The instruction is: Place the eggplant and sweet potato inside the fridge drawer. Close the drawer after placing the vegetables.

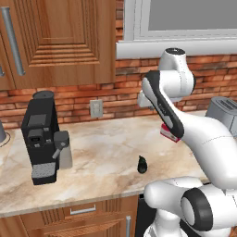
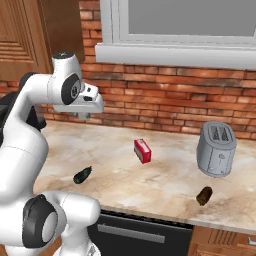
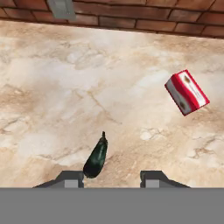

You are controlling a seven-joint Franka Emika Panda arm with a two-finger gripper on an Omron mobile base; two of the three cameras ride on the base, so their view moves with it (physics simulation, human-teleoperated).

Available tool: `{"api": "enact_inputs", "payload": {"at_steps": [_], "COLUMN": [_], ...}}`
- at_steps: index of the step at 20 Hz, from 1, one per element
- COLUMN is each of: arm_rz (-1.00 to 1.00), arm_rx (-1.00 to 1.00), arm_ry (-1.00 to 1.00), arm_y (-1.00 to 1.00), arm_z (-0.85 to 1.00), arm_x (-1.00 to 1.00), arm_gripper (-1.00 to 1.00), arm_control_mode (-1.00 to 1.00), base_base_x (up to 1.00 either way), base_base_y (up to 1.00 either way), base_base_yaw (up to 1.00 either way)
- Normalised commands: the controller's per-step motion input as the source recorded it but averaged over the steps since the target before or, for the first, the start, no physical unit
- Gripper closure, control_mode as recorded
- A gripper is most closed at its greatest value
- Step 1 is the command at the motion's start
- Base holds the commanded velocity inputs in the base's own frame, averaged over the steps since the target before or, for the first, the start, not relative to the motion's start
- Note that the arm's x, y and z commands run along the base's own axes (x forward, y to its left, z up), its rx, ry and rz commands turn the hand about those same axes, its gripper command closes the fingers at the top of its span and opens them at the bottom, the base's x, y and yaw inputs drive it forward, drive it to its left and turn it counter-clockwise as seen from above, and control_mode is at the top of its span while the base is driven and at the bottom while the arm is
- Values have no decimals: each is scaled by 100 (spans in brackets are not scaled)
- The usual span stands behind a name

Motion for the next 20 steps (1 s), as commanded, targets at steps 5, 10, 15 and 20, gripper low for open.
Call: {"api": "enact_inputs", "payload": {"at_steps": [5, 10, 15, 20], "arm_rz": [0, -3, -1, -2], "arm_rx": [0, 0, 0, 0], "arm_ry": [4, 16, 10, 0], "arm_y": [1, 36, 16, 2], "arm_z": [-15, -87, -77, -54], "arm_x": [-6, 4, -7, 0], "arm_gripper": [-100, -100, -100, -100], "arm_control_mode": [-100, -100, -100, -100], "base_base_x": [0, 0, 0, 0], "base_base_y": [0, 0, 0, 0], "base_base_yaw": [0, 0, 0, 0]}}
